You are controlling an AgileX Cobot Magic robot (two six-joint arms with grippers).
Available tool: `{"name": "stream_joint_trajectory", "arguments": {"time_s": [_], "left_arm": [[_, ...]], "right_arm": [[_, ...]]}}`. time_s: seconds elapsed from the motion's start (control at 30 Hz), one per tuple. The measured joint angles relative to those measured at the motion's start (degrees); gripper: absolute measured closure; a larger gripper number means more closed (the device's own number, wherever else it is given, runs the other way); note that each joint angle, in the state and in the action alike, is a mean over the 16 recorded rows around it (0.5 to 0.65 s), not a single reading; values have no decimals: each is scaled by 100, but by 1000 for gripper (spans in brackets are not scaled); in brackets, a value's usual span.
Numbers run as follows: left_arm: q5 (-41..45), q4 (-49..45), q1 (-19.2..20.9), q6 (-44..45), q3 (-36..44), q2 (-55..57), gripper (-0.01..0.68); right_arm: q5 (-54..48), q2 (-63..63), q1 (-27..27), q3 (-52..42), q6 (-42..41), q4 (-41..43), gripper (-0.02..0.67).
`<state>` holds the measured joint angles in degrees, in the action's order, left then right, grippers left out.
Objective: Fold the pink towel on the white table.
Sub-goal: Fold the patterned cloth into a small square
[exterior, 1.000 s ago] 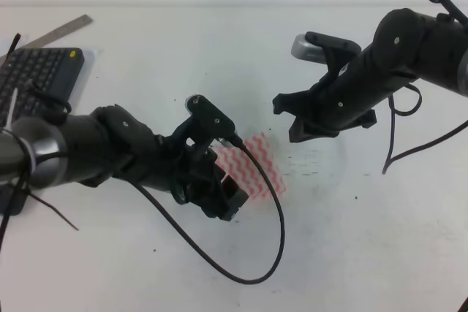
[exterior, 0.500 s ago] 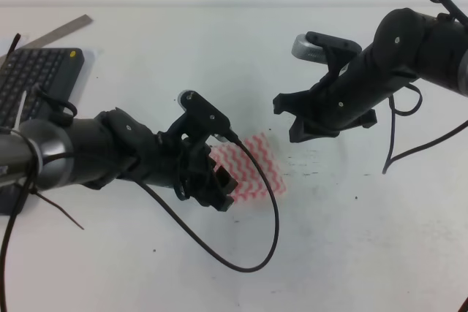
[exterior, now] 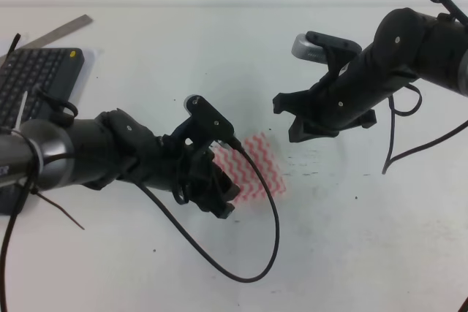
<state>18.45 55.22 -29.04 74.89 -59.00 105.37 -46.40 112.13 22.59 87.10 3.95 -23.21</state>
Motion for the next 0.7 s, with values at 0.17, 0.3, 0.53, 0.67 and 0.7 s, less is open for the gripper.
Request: {"name": "stream_joint_trajectory", "arguments": {"time_s": [0.17, 0.3, 0.53, 0.67, 0.7], "left_arm": [[11, 12, 0, 64, 0, 0, 377], [-14, 14, 0, 86, 0, 0, 438], [-41, 20, 0, 108, -1, -3, 572], [-34, 19, 0, 123, 0, -1, 626], [-32, 22, 0, 142, -1, -4, 636]], "right_arm": [[0, 0, 0, 0, 0, -9, 667], [0, 0, 0, 0, 0, -12, 667], [0, 0, 0, 0, 0, -14, 667], [0, 0, 0, 0, 0, -14, 667], [0, 0, 0, 0, 0, -14, 667]]}}
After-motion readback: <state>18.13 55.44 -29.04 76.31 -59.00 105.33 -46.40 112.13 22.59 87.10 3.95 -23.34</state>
